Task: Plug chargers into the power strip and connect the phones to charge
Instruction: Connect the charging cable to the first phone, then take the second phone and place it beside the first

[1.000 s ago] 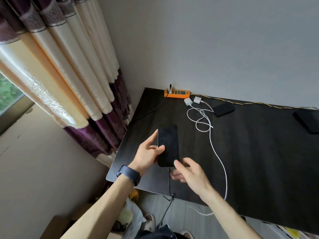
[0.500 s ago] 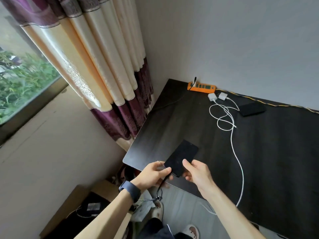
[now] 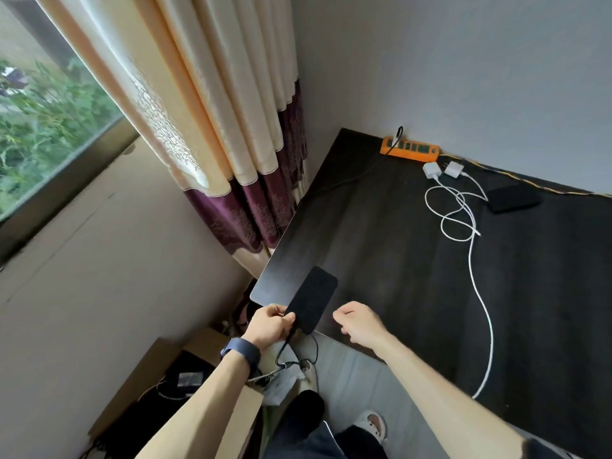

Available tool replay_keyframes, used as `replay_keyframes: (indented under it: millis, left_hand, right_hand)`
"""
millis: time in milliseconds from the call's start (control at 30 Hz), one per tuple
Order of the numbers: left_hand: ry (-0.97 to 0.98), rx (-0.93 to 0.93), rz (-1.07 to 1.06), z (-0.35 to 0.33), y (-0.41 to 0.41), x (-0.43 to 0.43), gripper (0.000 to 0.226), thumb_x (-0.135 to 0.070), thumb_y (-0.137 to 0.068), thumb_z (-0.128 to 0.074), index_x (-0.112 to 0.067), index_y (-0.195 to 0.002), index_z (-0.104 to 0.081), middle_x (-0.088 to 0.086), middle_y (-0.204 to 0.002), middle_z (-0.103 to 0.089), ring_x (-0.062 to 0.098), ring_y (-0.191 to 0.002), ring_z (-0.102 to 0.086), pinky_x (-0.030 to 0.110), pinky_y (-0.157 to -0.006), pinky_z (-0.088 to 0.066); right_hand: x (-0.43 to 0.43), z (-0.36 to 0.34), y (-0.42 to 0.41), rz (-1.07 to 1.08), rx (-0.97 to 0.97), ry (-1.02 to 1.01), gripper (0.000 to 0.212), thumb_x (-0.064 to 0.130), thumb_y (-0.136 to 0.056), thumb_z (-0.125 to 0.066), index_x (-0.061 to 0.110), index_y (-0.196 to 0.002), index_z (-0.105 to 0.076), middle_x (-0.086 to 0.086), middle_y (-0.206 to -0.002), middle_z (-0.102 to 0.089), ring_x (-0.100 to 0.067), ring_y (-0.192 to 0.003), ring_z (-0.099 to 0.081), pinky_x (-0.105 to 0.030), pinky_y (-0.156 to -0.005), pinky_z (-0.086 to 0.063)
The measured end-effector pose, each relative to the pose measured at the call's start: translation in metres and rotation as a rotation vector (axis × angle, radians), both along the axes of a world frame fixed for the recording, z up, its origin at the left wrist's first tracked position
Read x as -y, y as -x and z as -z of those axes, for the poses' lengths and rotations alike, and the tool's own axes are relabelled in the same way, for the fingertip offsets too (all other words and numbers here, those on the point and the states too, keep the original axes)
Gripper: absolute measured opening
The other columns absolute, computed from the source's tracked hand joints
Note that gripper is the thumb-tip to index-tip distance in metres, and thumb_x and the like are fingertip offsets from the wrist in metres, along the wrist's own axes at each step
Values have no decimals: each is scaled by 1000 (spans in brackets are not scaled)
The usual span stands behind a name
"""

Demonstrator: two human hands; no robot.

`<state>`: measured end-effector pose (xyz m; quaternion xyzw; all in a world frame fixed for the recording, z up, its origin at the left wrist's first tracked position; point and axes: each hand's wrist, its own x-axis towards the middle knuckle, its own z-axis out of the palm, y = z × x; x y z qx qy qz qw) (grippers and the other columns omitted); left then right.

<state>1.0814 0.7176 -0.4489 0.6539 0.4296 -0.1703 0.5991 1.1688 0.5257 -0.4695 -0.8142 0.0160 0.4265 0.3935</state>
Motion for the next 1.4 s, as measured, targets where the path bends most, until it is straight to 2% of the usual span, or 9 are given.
replay_keyframes:
  millis: [133,233,400,500,567,900,1133,1267,1400]
  left_hand:
    - [4,-31,-103,30,-15,-29,5,-8,-96,-60,-6,-95,-56,5,-57,-47,9,-34,-39,18,-36,-35]
    - [-3,-52,-145,52,-25,-42,8,-11,-96,-61,-7,-101,-57,4,-59,-50,11,-37,-43,17,-36,-36]
    - [-64,-95,-119,84,-43,-58,17,-19,-94,-63,-9,-108,-61,4,-74,-62,10,-47,-60,19,-50,-48]
    - [-207,-138,9,97,-50,-57,33,-26,-94,-63,-8,-121,-62,11,-108,-70,28,-99,-68,34,-92,-52]
    - [-378,-186,101,99,-52,-53,35,-30,-96,-59,-8,-123,-62,15,-123,-66,36,-119,-58,35,-100,-43]
    - [-603,-165,155,101,-55,-33,46,-32,-88,-66,-10,-128,-57,20,-133,-49,36,-131,-36,40,-106,-35]
    - [-836,-113,583,106,-56,-25,91,-61,-82,-62,-13,-151,-27,13,-161,-19,34,-150,-9,46,-121,-12]
    - [-862,-101,634,110,-57,-34,85,-61,-86,-56,-15,-151,-26,7,-159,-29,29,-149,-19,48,-119,-20]
    - [-893,-113,694,112,-55,-43,81,-65,-93,-43,-18,-155,-20,0,-162,-27,21,-151,-19,50,-121,-8]
  right_hand:
    - [4,19,-18,-169,208,277,43,39,-98,-54,21,-136,-54,-4,-141,-56,-28,-128,-52,-38,-106,-43]
    - [7,36,-23,-280,257,452,62,44,-98,-50,26,-154,-31,-7,-166,-20,-38,-146,-26,-47,-117,-30]
    - [6,64,-10,-366,124,588,80,56,-96,-46,47,-156,7,4,-166,27,-38,-152,18,-73,-109,-22]
    - [6,72,-2,-387,128,609,83,56,-97,-45,47,-156,12,4,-164,31,-38,-151,24,-73,-108,-27]
    - [10,73,-3,-373,126,600,82,54,-96,-46,49,-155,11,7,-164,31,-35,-152,24,-71,-109,-30]
    - [19,71,-4,-351,97,536,82,48,-96,-49,49,-156,7,9,-164,30,-30,-152,26,-63,-118,-23]
    - [21,71,-5,-341,95,514,81,45,-97,-50,49,-156,6,11,-164,30,-29,-152,27,-60,-120,-24]
    - [22,70,-6,-341,93,510,81,44,-97,-50,49,-156,5,11,-164,30,-29,-152,26,-59,-120,-24]
    - [21,69,-5,-339,83,510,82,42,-96,-50,49,-156,6,13,-163,33,-28,-151,29,-61,-117,-29]
